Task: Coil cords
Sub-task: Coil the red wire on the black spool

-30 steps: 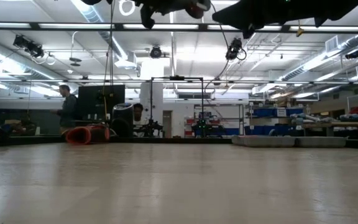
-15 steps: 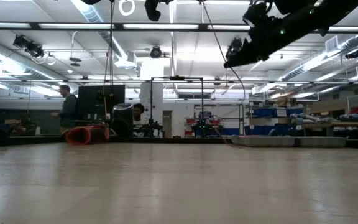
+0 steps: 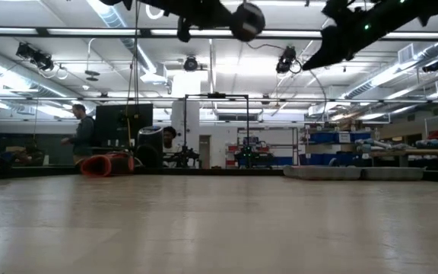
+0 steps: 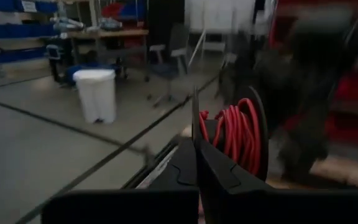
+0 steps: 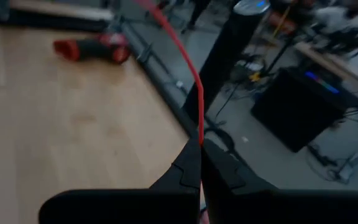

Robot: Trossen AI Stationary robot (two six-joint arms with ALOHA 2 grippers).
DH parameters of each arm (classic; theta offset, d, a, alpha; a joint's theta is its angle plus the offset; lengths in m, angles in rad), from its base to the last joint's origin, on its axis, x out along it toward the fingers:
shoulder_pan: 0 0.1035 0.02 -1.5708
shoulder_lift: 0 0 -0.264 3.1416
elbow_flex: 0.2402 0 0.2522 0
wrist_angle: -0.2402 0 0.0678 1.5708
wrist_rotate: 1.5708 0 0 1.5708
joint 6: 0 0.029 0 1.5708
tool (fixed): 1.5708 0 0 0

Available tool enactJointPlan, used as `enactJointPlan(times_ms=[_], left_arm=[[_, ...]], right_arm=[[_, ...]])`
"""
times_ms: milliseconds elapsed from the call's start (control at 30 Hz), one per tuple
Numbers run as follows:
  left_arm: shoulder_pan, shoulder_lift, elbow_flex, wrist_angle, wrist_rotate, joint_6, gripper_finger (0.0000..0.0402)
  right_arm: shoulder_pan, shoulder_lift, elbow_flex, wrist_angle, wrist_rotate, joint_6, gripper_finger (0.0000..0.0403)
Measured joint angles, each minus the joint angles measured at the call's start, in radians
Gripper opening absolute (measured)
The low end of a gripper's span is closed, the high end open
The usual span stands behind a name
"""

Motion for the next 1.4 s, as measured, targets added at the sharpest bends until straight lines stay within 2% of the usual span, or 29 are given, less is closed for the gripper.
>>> enactJointPlan(times_ms=[100, 233, 567, 900, 1100, 1267, 1400], left_arm=[[0.0, 0.0, 0.0, -0.1, -0.025, 0.081, 0.0], [0.0, 0.0, 0.0, -0.19, -0.046, 0.092, 0.0], [0.0, 0.005, 0.0, -0.326, -0.045, 0.091, 0.0], [0.0, 0.083, 0.001, -0.34, -0.023, 0.078, 0.0], [0.0, 0.116, 0.001, -0.309, -0.081, 0.037, 0.0], [0.0, 0.135, -0.001, -0.26, -0.122, 0.007, 0.0], [0.0, 0.146, -0.001, -0.183, -0.161, -0.009, 0.0]], right_arm=[[0.008, -0.059, 0.0, 0.005, 0.018, -0.008, 0.0], [0.032, -0.1, 0.0, 0.05, 0.037, -0.013, 0.0], [0.13, -0.057, -0.001, 0.257, 0.033, -0.031, 0.0], [0.246, 0.143, -0.001, 0.556, 0.021, -0.051, 0.0], [0.279, 0.284, -0.001, 0.728, 0.027, -0.075, 0.0], [0.296, 0.365, -0.001, 0.815, 0.029, -0.074, 0.0], [0.302, 0.427, 0.0, 0.851, -0.01, -0.042, 0.0]])
